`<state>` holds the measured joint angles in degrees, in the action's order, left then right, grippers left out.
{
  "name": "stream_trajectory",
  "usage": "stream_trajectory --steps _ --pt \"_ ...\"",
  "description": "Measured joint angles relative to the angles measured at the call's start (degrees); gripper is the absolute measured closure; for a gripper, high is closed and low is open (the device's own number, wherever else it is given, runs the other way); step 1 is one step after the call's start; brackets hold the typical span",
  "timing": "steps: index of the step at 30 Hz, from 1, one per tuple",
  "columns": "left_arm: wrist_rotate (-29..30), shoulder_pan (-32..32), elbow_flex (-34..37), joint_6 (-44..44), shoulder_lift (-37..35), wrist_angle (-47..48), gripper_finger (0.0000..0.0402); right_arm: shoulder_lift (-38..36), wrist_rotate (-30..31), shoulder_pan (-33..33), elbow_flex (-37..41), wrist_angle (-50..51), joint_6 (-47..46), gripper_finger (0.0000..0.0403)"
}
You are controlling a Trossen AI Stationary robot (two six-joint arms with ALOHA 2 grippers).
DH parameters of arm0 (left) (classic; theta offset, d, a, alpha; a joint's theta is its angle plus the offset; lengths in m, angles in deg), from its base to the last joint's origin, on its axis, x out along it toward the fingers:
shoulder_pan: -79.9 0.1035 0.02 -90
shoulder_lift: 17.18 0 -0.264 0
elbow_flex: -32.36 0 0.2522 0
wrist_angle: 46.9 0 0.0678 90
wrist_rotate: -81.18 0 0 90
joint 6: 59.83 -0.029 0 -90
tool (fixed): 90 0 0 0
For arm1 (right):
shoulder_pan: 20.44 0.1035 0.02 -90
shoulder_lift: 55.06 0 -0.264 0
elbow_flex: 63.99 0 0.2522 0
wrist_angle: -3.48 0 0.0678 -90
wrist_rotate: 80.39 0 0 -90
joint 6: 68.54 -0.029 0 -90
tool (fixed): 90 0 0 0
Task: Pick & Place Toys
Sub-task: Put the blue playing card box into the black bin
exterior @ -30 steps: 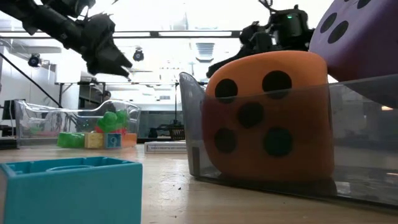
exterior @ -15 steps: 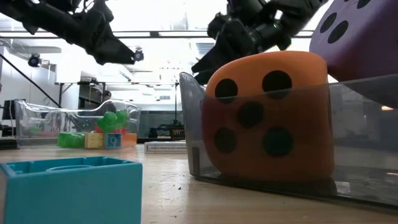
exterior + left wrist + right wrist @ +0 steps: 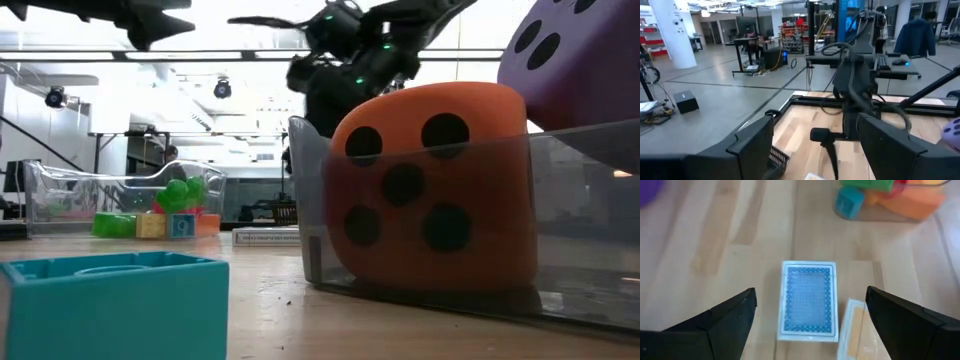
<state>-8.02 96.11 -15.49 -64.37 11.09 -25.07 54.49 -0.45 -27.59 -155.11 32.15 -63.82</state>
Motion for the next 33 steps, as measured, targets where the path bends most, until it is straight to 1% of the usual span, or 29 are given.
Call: stream_trajectory --steps 6,9,14,20,23,26,31,33 --pt "0.0 0.0 0.6 0.0 -5.4 5.5 0.0116 8.0 2.4 1.5 -10.8 9.0 3.0 0.0036" --pt "0.0 0.0 0.7 0.1 -6.8 6.3 0.0116 12.3 3.5 1.9 -16.2 13.3 4.1 0.0036" --pt "0.0 0.0 0.7 0.1 -7.2 6.1 0.0116 18.8 5.8 1.9 -24.0 19.8 4.8 0.0036" --pt "0.0 0.0 0.7 0.1 -7.1 6.2 0.0116 25.4 5.8 2.0 -32.0 26.7 6.4 0.0036" --pt "0.0 0.0 0.7 0.3 -7.1 6.2 0.0116 28.2 6.0 2.2 -34.9 30.5 7.2 0.0036" --pt "0.0 0.0 0.7 0.3 -7.1 6.2 0.0116 29.6 6.6 2.6 -36.2 32.0 7.2 0.0036" --pt "0.0 0.0 0.7 0.2 -7.1 6.1 0.0116 30.1 11.3 3.7 -36.2 32.5 6.6 0.0037" --pt "0.0 0.0 0.7 0.2 -7.1 6.2 0.0116 29.7 12.6 4.1 -36.1 32.5 6.5 0.0046"
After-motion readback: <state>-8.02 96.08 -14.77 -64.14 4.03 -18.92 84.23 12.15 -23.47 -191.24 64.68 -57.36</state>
